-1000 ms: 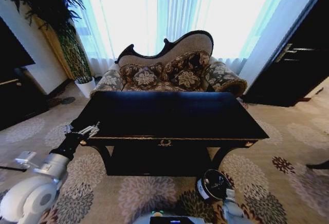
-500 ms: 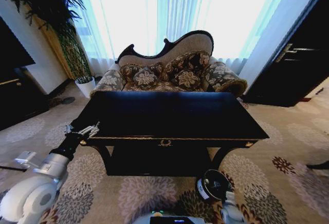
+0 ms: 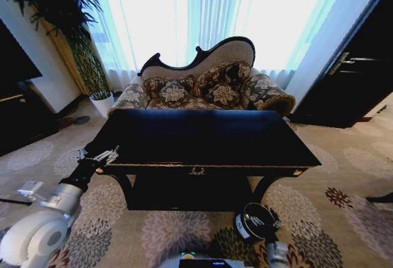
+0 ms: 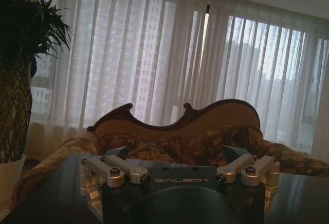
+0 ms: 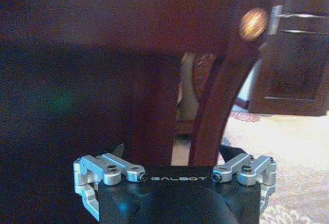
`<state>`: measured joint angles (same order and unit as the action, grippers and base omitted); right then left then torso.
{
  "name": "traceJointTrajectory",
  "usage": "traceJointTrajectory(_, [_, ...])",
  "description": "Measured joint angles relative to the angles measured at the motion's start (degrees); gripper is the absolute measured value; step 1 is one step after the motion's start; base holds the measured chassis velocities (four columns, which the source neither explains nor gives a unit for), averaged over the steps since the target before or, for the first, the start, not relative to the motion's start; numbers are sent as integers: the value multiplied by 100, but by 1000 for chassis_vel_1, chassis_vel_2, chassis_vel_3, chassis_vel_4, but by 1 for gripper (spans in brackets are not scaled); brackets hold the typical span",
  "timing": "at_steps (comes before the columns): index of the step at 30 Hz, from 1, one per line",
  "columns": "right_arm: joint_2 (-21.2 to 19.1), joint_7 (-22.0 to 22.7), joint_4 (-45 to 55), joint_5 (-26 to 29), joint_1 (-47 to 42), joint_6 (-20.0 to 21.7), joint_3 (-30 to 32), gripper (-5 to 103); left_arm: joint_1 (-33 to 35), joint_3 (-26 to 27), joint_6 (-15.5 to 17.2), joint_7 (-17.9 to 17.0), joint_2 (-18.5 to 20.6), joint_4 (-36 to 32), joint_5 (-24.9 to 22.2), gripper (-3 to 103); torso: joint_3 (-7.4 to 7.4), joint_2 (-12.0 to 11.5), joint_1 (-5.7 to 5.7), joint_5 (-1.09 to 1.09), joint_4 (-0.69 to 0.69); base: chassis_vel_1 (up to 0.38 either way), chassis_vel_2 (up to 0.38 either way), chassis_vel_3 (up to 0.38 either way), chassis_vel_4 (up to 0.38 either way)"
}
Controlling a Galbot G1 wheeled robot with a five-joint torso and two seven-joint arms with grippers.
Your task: Move to the front of the table and place the trash on the table into the trash bin.
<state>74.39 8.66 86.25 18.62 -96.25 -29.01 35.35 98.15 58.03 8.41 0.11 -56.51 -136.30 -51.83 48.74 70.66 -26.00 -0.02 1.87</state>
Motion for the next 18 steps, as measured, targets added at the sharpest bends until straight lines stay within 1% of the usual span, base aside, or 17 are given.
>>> traceJointTrajectory(1, [24,0,180,81,-84,30,68,100,0,0,0,0,0,0,0,100,0,0,0,0,0,0,0,0,0])
traceJointTrajectory(3, [111,-5,893,328,-391,178,358,100,0,0,0,0,0,0,0,100,0,0,0,1,-1,0,0,0,0])
traceJointTrajectory(5, [119,-4,953,341,-416,193,385,100,0,0,0,0,0,0,0,100,0,0,0,1,-1,0,0,0,0])
traceJointTrajectory(6, [175,-4,1328,391,-572,279,557,100,0,0,-1,0,0,0,0,100,0,0,0,-1,-1,0,0,0,0])
traceJointTrajectory(8, [250,2,1715,415,-719,389,736,100,0,0,0,0,0,0,0,100,0,0,0,-2,-1,0,0,0,0])
traceJointTrajectory(9, [250,2,1715,415,-719,389,736,100,0,0,0,0,0,0,0,100,0,0,0,-2,-1,0,0,0,0])
traceJointTrajectory(10, [348,12,2140,484,-908,523,903,100,0,0,-1,0,0,0,0,100,0,0,0,1,-1,0,0,0,0])
traceJointTrajectory(11, [418,16,2464,498,-1036,585,1038,100,0,0,-1,0,0,0,0,100,0,0,0,-1,0,0,0,0,0])
traceJointTrajectory(18, [454,44,3287,530,-1345,645,1348,100,0,0,0,0,0,0,0,100,1,0,0,1,0,0,0,0,0])
